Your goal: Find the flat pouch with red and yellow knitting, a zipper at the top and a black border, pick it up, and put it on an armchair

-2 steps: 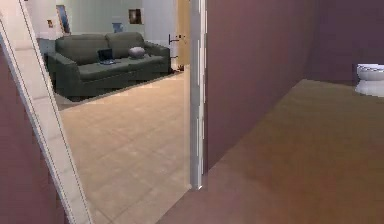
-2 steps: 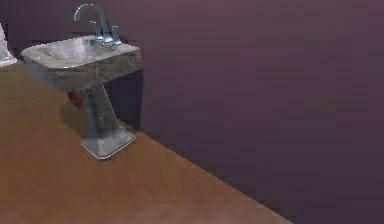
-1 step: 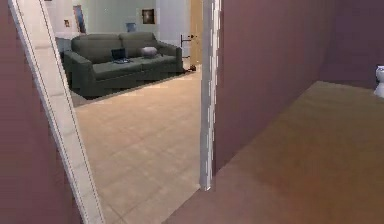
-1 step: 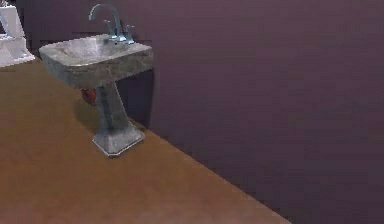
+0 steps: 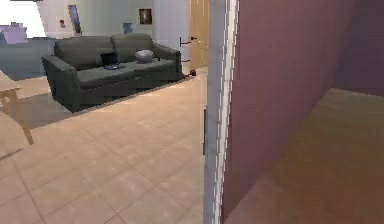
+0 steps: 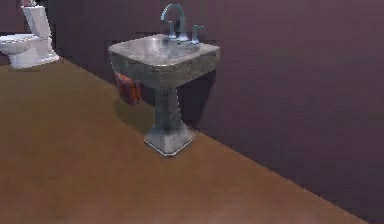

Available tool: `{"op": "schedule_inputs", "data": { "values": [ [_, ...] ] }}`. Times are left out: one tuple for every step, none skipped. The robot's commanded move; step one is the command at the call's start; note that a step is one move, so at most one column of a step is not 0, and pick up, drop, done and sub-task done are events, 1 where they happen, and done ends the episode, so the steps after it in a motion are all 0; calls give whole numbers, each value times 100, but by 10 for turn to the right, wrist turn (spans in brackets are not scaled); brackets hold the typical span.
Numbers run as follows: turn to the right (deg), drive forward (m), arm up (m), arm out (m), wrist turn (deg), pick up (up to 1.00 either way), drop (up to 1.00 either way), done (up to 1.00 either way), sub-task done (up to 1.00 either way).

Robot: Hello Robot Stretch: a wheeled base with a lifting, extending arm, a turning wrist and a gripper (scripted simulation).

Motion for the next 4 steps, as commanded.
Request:
{"op": "schedule_inputs", "data": {
  "values": [
    [-150, 0, 0, 0, 0, 0, 0, 0, 0],
    [0, 35, 0, 0, 0, 0, 0, 0, 0],
    [-270, 0, 0, 0, 0, 0, 0, 0, 0],
    [0, 100, 0, 0, 0, 0, 0, 0, 0]
  ]
}}
